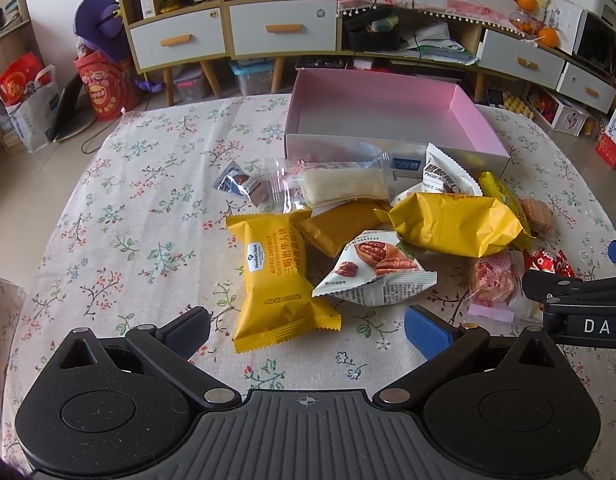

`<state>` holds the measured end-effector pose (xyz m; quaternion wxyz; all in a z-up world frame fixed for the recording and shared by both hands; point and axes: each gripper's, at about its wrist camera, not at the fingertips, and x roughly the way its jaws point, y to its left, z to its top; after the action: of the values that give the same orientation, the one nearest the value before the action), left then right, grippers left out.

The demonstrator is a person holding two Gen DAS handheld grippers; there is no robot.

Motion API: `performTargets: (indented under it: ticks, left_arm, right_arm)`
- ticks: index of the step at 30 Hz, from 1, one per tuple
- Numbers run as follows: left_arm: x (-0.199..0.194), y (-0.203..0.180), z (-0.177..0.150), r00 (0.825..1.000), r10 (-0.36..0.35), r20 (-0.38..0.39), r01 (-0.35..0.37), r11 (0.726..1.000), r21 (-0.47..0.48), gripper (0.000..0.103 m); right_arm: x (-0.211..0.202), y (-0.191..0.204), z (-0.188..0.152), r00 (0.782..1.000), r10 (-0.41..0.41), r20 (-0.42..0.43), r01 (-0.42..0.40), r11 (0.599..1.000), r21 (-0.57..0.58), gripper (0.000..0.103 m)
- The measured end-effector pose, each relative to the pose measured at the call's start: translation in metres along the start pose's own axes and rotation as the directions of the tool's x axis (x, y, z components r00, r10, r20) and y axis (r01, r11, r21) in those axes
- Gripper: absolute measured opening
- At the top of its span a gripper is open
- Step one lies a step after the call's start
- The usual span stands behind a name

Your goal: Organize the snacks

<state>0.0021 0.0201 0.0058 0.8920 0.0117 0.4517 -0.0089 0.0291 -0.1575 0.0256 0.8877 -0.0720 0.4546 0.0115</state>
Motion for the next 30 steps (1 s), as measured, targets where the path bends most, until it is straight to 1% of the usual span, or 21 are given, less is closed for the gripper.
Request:
performTargets:
  ticks: [8,16,20,23,25,27,30]
  left_arm:
    - [0.004,0.000,0.001,1.000,-0.004,-0.008,0.004,1.000,0.002,0.103]
    - [0.005,0.010,0.001,0.999,-0.038,0.000,0.038,0.999,-0.001,0.103]
    - [0.008,0.022,-0.001,0.996,-0.084,0.010,0.084,0.996,-0.012,0.103]
    - [0.014,0.032,-0.003,0.992,-0.123,0.024,0.123,0.992,-0.025,0.103]
    - [0.019,0.039,-0.003,0.988,-0.154,0.025,0.154,0.987,-0.036,0.102]
    - [0.025,0.044,-0.003,0.978,-0.205,0.035,0.206,0.978,-0.039,0.101]
    - [0.029,0.047,-0.001,0.953,-0.297,0.063,0.298,0.954,-0.006,0.098]
  right_arm:
    - [0.001,0.002,0.001,1.000,0.014,-0.005,-0.014,1.000,-0.001,0.103]
    - [0.003,0.001,0.003,1.000,0.025,-0.011,-0.025,1.000,0.000,0.103]
    - [0.003,0.002,0.006,0.999,0.041,-0.005,-0.041,0.999,-0.006,0.103]
    - [0.005,0.002,0.008,0.997,0.073,0.003,-0.073,0.997,-0.021,0.102]
    - [0.009,0.001,0.007,0.995,0.100,-0.008,-0.100,0.995,-0.025,0.102]
    - [0.014,-0.002,0.005,0.990,0.138,-0.029,-0.138,0.990,-0.016,0.097]
    - [0.023,-0.009,0.001,0.983,0.177,-0.055,-0.176,0.984,0.015,0.090]
